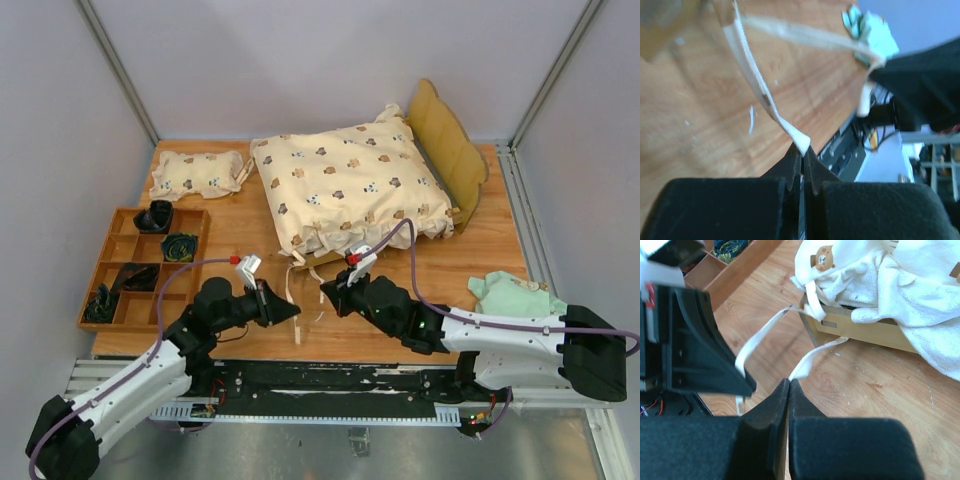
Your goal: Set up the pet bed
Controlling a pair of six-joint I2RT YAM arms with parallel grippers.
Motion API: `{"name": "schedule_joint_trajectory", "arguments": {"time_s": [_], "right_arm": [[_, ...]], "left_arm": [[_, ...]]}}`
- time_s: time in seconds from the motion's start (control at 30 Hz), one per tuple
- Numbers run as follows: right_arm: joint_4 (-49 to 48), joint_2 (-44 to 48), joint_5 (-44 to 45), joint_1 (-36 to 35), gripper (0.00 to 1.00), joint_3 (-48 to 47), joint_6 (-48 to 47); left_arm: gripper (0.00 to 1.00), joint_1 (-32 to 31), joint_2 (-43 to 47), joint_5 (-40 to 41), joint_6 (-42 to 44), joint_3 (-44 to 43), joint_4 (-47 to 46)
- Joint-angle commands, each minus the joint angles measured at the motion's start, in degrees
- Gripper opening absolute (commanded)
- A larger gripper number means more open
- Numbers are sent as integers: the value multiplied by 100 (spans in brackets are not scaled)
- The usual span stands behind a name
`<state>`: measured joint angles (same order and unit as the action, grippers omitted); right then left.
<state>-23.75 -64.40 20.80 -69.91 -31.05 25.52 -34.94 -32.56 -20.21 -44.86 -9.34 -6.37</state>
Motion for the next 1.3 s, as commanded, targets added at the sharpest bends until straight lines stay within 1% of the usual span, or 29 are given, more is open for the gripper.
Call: {"name": "schedule_joint_trajectory", "arguments": {"time_s": [0.0,0.07,0.1,0.13,0.17,0.2,0.23,0.27,0.37,0.43,0.5,0.53,0.6,0.67,0.77,0.83,0.87,0.9,0.93,0.97,1.0,1.03,1.1,1.2,1.27], "right_arm": [[184,58,58,109,0,-173,39],[236,60,39,118,0,-216,48],[240,74,-5,118,0,-234,39],[233,78,-87,118,0,-260,26],[231,81,-145,120,0,-272,24],[230,85,-194,118,0,-284,28],[216,98,-224,118,0,-268,50],[201,109,-250,118,0,-245,78],[128,93,-288,118,0,-158,236],[-34,62,-398,118,0,-69,342],[-441,1,-674,118,0,86,307],[-692,-37,-806,118,0,185,200],[-985,-118,-892,118,0,335,180],[-1012,-151,-851,118,0,385,182],[-931,-108,-756,118,0,391,133],[-782,-30,-536,118,0,364,110],[-754,3,-466,124,0,375,78],[-716,45,-397,126,0,378,38],[-665,95,-319,133,0,368,0],[-599,134,-259,142,0,371,-29],[-527,183,-198,152,0,376,-66],[-461,233,-138,159,0,379,-119],[-282,349,16,190,0,404,-156],[-92,518,203,259,0,490,-94],[-192,614,219,307,0,625,-25]], "left_arm": [[0,-583,-193,-867,-53,249,-983],[1,-1046,-493,-595,99,144,-994],[4,-1156,-700,-545,150,72,-989],[12,-1193,-879,-569,170,-8,-988],[26,-1199,-1013,-585,164,-60,-968],[43,-1199,-1080,-532,177,-118,-879],[51,-1200,-1090,-430,196,-168,-754],[54,-1200,-1026,-275,247,-250,-567],[57,-1200,-557,355,365,-498,127],[63,-1200,-170,1077,139,-655,620],[64,-1200,182,1659,-187,-788,1051],[64,-1200,321,1802,-430,-809,1107],[65,-1200,494,1813,-808,-845,1052],[65,-1200,433,1850,-926,-1009,1278],[64,-1200,261,2153,-932,-1292,1868],[62,-1200,224,2149,-888,-1216,1895],[61,-1200,210,2030,-861,-1122,1747],[60,-1200,169,1764,-760,-1030,1526],[59,-1200,68,1313,-583,-963,1276],[57,-1204,-89,1116,-361,-1007,1229],[56,-1230,-276,1084,-100,-1178,1413],[56,-1270,-491,1226,223,-1457,1800],[58,-1433,-859,1899,669,-1951,2648],[60,-1472,-1323,2542,869,-2581,3375],[61,-1470,-1628,2647,947,-2908,3595]]}}
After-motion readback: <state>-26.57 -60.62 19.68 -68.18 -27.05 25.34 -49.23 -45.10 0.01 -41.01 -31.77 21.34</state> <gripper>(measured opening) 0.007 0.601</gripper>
